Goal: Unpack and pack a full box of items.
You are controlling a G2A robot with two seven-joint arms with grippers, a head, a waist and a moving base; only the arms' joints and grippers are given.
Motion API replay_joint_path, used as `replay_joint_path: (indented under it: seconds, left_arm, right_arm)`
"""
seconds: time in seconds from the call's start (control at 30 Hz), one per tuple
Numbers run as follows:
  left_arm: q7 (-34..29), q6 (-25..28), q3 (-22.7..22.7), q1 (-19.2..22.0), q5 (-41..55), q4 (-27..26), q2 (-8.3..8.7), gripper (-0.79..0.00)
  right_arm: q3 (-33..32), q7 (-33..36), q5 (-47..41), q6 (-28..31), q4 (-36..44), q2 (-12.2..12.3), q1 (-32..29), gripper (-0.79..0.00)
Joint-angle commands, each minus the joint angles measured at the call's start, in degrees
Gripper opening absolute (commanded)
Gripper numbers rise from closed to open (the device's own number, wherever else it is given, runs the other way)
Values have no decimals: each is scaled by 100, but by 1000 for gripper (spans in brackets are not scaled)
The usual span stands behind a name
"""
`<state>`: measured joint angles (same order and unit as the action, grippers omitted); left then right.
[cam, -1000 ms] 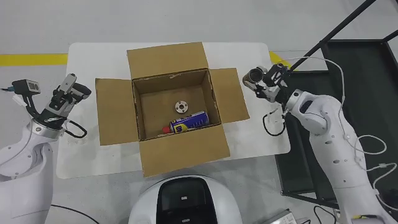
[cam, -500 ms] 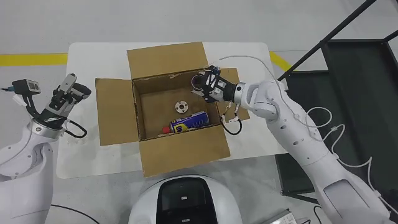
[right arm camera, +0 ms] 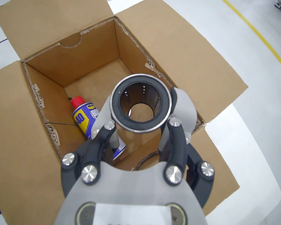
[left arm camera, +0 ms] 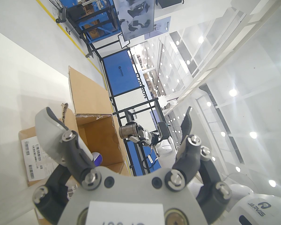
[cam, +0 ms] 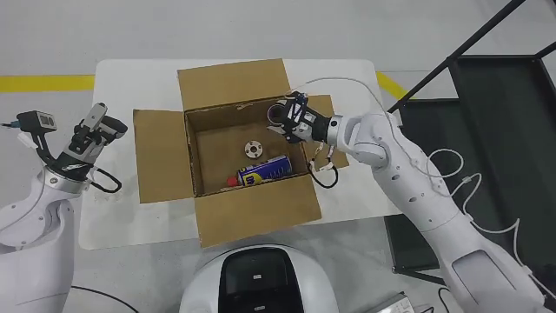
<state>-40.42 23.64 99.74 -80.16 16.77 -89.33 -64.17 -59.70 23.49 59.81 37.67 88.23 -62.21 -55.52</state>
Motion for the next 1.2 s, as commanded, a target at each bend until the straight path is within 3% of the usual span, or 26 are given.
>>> replay_joint_path:
  seconds: [0.0,0.1,0.23,0.5,0.73,1.0,1.03,1.07,1.1,1.17]
  left_arm:
    - [0,0,0,0,0,0,0,0]
    - [0,0,0,0,0,0,0,0]
    - [0,0,0,0,0,0,0,0]
    - [0,0,0,0,0,0,0,0]
    - [0,0,0,0,0,0,0,0]
    - [0,0,0,0,0,0,0,0]
    - [0,0,0,0,0,0,0,0]
    - [0,0,0,0,0,0,0,0]
    - [0,0,0,0,0,0,0,0]
    - [0,0,0,0,0,0,0,0]
  right_arm:
    - [9,-11,3,-14,7,-2,-11,-785]
    - [329,27,-1,69,-132,-84,174,-785]
    - [1066,147,-389,188,-851,-368,963,-785]
    - [2757,98,-428,126,-2786,-1279,2376,-785]
    - [3441,-235,-511,165,-4251,-1988,2888,-785]
    - [3803,-403,-333,118,-5332,-2552,3137,-785]
    - [3829,-442,-316,123,-5447,-2609,3151,-588]
    - [3851,-478,-299,128,-5552,-2664,3162,-268]
    - [3872,-515,-283,155,-5648,-2714,3171,0]
    - [3898,-595,-258,211,-5836,-2801,3194,0]
